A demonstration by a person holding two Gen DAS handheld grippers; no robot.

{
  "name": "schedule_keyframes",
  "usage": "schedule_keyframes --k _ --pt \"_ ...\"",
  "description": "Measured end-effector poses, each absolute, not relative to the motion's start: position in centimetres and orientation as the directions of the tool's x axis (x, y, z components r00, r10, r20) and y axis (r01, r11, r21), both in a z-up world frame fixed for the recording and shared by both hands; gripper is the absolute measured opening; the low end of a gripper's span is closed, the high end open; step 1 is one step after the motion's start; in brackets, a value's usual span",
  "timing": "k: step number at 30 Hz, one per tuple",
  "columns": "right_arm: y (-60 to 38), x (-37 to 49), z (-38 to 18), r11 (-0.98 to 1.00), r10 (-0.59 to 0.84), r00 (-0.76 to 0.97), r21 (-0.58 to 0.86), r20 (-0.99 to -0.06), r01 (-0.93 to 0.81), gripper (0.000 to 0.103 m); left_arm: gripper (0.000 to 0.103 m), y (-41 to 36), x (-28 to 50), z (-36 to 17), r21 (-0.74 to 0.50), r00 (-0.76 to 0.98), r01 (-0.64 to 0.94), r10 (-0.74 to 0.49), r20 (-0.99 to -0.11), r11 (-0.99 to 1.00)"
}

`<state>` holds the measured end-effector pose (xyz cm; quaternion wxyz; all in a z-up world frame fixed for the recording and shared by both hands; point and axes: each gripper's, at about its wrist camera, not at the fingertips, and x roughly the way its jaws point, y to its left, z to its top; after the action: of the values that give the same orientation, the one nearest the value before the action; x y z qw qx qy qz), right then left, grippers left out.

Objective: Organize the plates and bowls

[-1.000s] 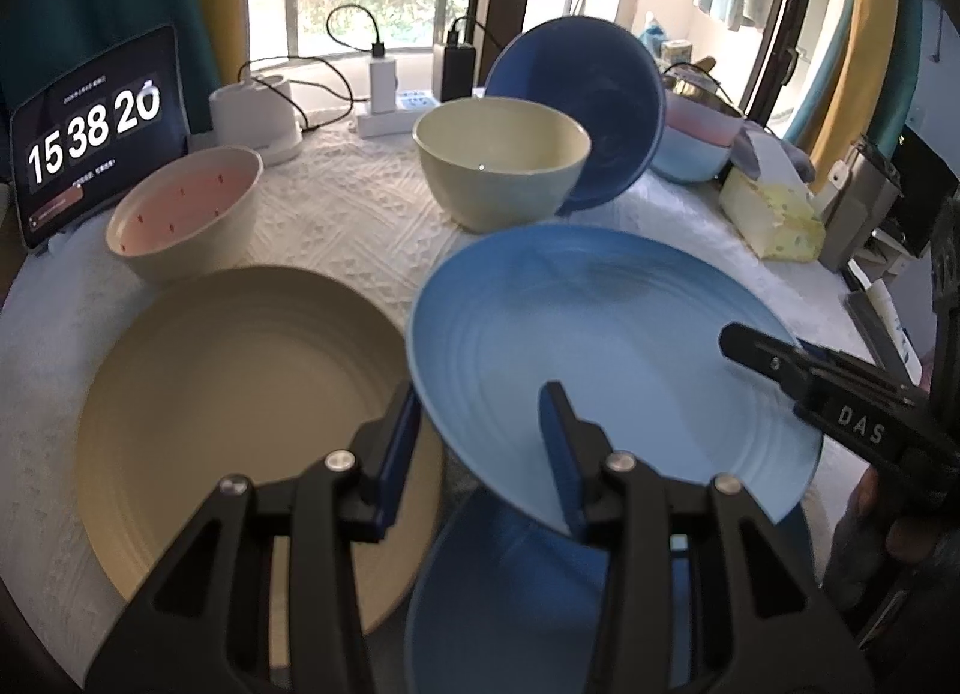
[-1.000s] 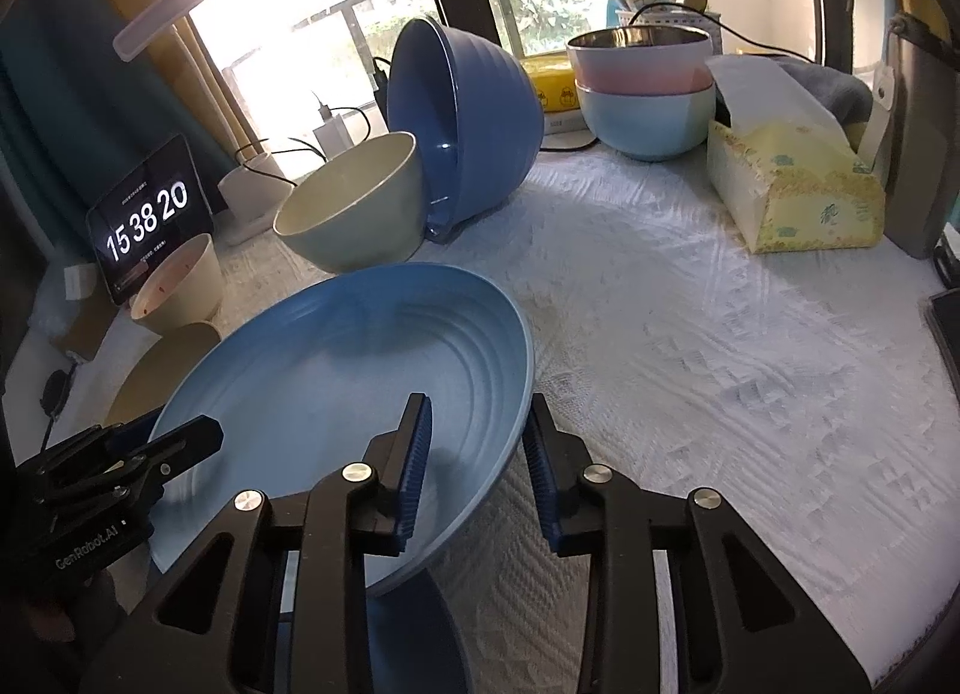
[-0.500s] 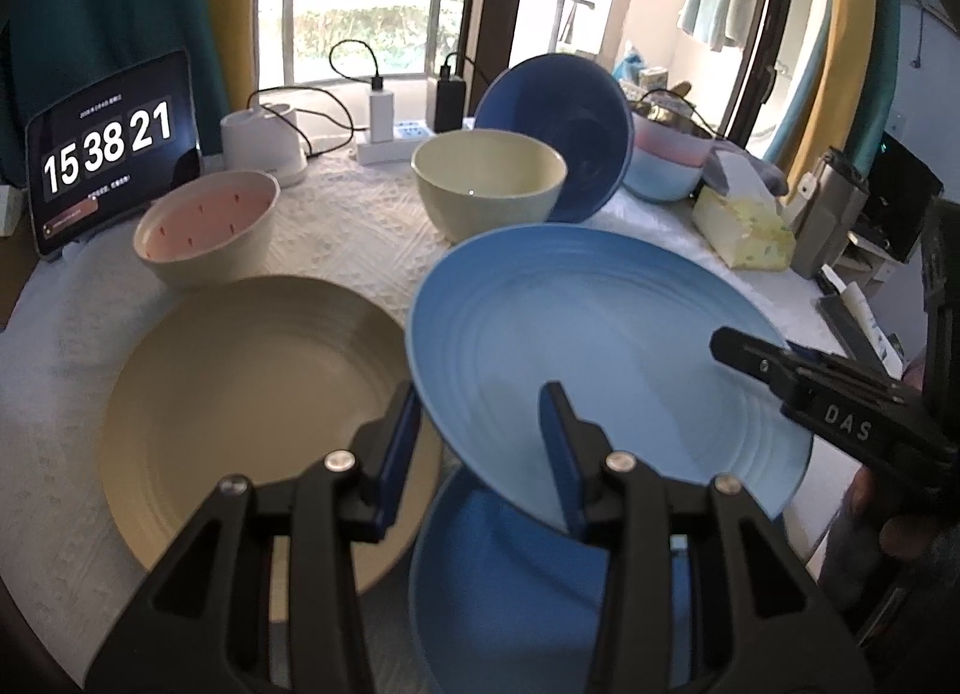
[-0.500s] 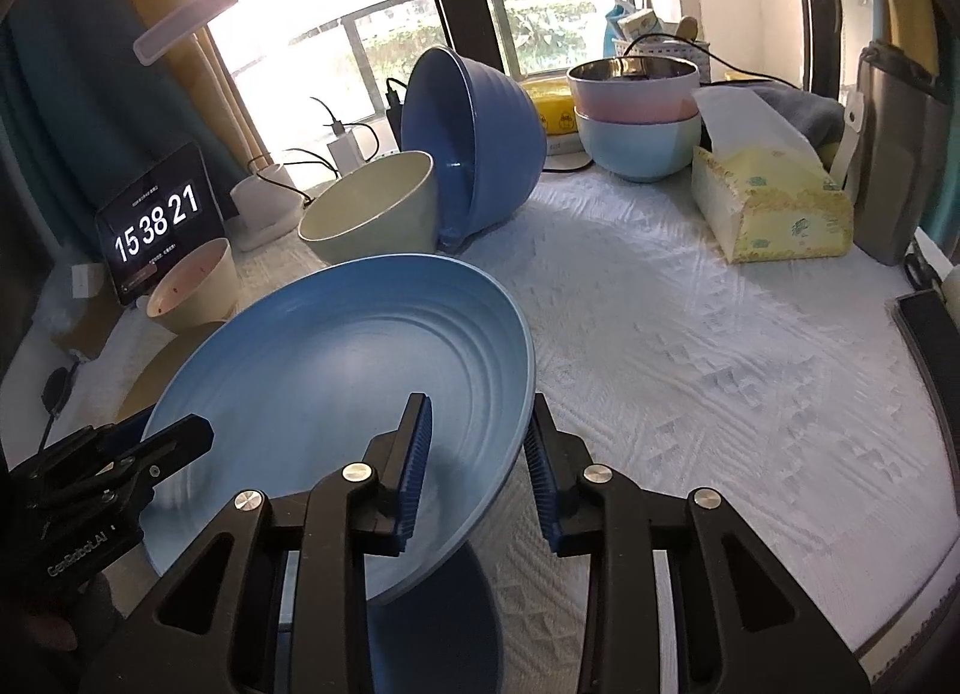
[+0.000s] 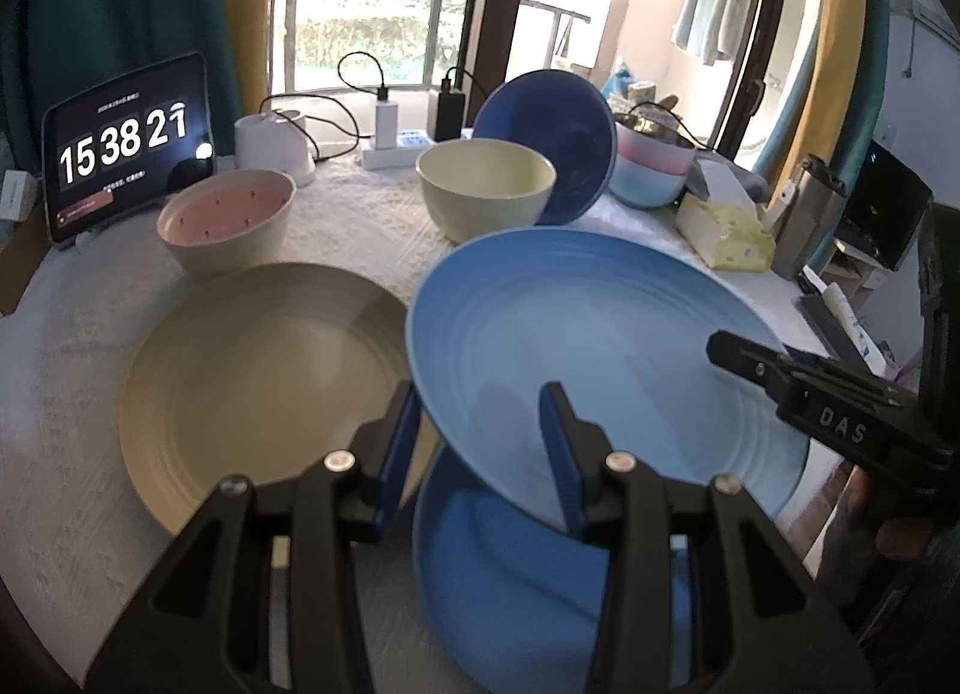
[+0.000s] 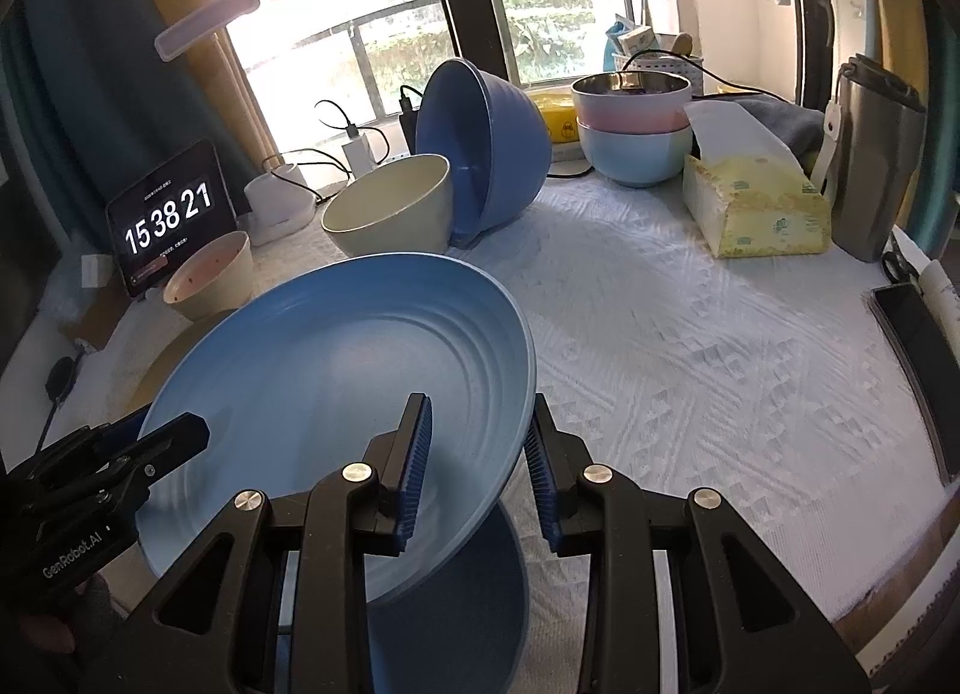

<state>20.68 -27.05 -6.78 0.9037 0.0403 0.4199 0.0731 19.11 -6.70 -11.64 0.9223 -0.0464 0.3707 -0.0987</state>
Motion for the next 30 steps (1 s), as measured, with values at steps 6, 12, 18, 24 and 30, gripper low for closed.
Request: schedule_keyframes --k 6,12,18,24,30 --pt "-26.8 19.4 -6.5 0.987 0.160 0.645 0.127 -0.748 -0.097 0.034 0.042 -6.4 17.8 -11.5 -0.164 0.712 0.154 -0.224 -0.666 0.974" --pt "-26.4 18.0 -6.2 0.988 0.157 0.651 0.125 -0.743 -0.095 0.034 0.042 -5.9 16.5 -11.3 -0.165 0.715 0.160 -0.229 -0.661 0.973" --pt "-26.1 16.9 -6.1 0.989 0.149 0.654 0.117 -0.741 -0.093 0.034 0.042 -5.6 15.5 -11.4 -0.170 0.716 0.166 -0.237 -0.656 0.971" --pt "-25.8 15.8 -5.9 0.990 0.140 0.659 0.106 -0.739 -0.091 0.034 0.042 -5.3 14.5 -11.4 -0.173 0.719 0.174 -0.245 -0.650 0.969" --pt "-25.7 15.0 -6.0 0.991 0.134 0.659 0.103 -0.740 -0.087 0.034 0.042 -5.2 13.8 -11.5 -0.169 0.718 0.181 -0.248 -0.651 0.969"
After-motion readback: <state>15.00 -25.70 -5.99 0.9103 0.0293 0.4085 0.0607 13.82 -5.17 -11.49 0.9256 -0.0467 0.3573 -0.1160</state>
